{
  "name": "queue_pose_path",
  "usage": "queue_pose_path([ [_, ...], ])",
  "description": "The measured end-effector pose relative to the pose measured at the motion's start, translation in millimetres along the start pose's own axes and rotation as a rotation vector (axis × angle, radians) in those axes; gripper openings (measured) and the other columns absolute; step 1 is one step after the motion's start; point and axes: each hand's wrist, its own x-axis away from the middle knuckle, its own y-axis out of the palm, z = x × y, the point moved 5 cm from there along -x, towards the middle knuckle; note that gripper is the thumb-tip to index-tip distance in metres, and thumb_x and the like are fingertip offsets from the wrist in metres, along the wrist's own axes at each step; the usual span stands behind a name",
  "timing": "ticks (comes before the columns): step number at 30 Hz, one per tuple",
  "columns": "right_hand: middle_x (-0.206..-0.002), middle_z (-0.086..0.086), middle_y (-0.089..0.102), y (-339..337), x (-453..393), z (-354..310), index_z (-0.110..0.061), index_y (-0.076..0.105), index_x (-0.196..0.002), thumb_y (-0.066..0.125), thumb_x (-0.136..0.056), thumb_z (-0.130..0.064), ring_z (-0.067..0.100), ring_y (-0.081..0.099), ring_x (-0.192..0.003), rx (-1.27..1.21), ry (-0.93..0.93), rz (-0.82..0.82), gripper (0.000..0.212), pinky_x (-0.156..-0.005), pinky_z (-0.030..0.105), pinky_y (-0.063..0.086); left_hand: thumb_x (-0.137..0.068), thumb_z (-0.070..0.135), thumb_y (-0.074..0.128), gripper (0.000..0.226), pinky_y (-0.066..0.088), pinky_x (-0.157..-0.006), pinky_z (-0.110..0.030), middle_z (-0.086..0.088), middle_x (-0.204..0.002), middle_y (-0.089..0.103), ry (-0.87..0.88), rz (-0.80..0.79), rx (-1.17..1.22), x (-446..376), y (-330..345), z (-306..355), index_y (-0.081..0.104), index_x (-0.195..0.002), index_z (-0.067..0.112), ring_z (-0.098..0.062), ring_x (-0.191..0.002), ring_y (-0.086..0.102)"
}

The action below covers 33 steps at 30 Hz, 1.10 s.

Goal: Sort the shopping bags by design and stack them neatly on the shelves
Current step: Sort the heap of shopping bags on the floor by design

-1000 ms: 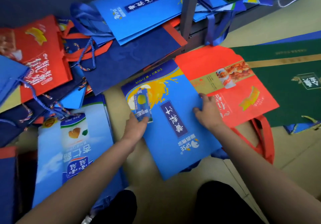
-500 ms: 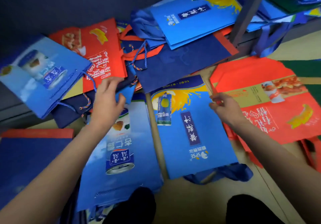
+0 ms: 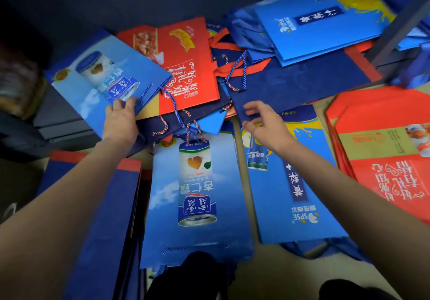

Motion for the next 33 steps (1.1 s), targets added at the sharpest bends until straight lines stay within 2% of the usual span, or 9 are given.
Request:
queue_pose_path([
  [7, -0.11, 0.007, 0.052, -6, 2, 4, -0.007, 0.055, -0.119, 0.06, -0.088, -0.006, 0.02, 0.054, -0.082, -0.077, 0.034, -0.028, 0.031, -0.08, 0.03, 0.045, -0.088, 0.003, 0.05, 0.025, 0.038, -0.079, -0.032, -0.024, -0.101, 0.065, 0.061, 0.203, 0.466, 39, -39, 24, 0.057, -0.111, -0.003, -0.036, -0.092, 0.06],
  [13, -0.095, 0.012, 0.058, -19, 10, 0, -0.009, 0.055, -0.105, 0.052, -0.094, -0.005, 0.014, 0.058, -0.07, -0.457, 0.171, -0.072, 0.013, -0.061, 0.017, 0.05, -0.073, 0.025, 0.048, 0.039, 0.033, -0.066, -0.021, 0.007, -0.072, 0.047, 0.349, 0.116, 0.612, 100, -28, 61, 0.062, -0.101, 0.002, -0.011, -0.064, 0.045],
  [17, -0.096, 0.01, 0.06, 11, 13, -12, -0.013, 0.055, -0.106, 0.055, -0.093, -0.01, 0.02, 0.058, -0.081, -0.368, 0.144, -0.269, 0.013, -0.078, 0.029, 0.052, -0.072, 0.053, 0.049, 0.066, 0.032, -0.086, -0.036, -0.017, -0.107, 0.056, 0.264, 0.181, 0.246, 98, -5, 45, 0.057, -0.12, 0.008, -0.037, -0.098, 0.051],
  [20, -0.12, 0.008, 0.052, 22, 4, -16, -0.015, 0.053, -0.122, 0.062, -0.09, -0.023, 0.026, 0.053, -0.109, 0.013, 0.067, -0.202, 0.034, -0.099, 0.037, 0.04, -0.073, 0.061, 0.064, 0.098, 0.027, -0.102, -0.049, -0.022, -0.149, 0.022, -0.004, -0.054, 0.082, 91, 18, 44, 0.021, -0.149, 0.016, -0.04, -0.132, 0.026],
  [23, -0.139, 0.009, 0.033, 21, -2, -14, -0.017, 0.041, -0.136, 0.063, -0.087, -0.033, 0.03, 0.026, -0.13, 0.385, 0.018, -0.036, 0.056, -0.105, 0.042, 0.028, -0.076, 0.065, 0.06, 0.108, 0.01, -0.11, -0.059, -0.015, -0.157, -0.01, -0.03, -0.174, 0.08, 86, 32, 63, -0.006, -0.151, 0.022, -0.039, -0.143, -0.003],
  [26, -0.141, 0.013, 0.031, 20, -15, -7, -0.012, 0.034, -0.14, 0.065, -0.085, -0.033, 0.032, 0.025, -0.131, 0.35, 0.094, 0.026, 0.066, -0.105, 0.039, 0.023, -0.08, 0.061, 0.059, 0.106, 0.008, -0.109, -0.063, -0.017, -0.156, -0.015, -0.004, -0.199, 0.041, 75, 44, 72, -0.01, -0.15, 0.021, -0.044, -0.142, -0.008],
  [29, -0.131, 0.016, 0.046, 26, -33, -12, -0.008, 0.042, -0.133, 0.069, -0.084, -0.027, 0.028, 0.048, -0.114, 0.162, 0.173, 0.01, 0.06, -0.094, 0.032, 0.035, -0.085, 0.049, 0.059, 0.098, 0.011, -0.11, -0.06, -0.017, -0.156, -0.013, -0.012, -0.225, 0.061, 72, 44, 74, -0.006, -0.15, 0.017, -0.043, -0.142, -0.005],
  [31, -0.098, 0.013, 0.063, 41, -35, -26, -0.009, 0.052, -0.119, 0.07, -0.083, -0.021, 0.014, 0.061, -0.067, -0.065, 0.192, -0.057, 0.042, -0.06, 0.026, 0.046, -0.089, 0.032, 0.055, 0.081, 0.015, -0.112, -0.056, -0.014, -0.157, -0.004, 0.0, -0.119, 0.101, 67, 34, 72, 0.005, -0.15, 0.012, -0.038, -0.144, 0.001],
  [33, -0.064, 0.004, 0.057, 55, -37, -42, -0.013, 0.056, -0.103, 0.065, -0.087, -0.011, 0.004, 0.046, -0.032, -0.233, 0.173, -0.113, 0.019, -0.034, 0.018, 0.035, -0.092, 0.017, 0.047, 0.062, 0.02, -0.111, -0.052, -0.015, -0.156, 0.013, -0.021, 0.076, 0.178, 58, 16, 56, 0.019, -0.147, 0.008, -0.034, -0.144, 0.012],
])
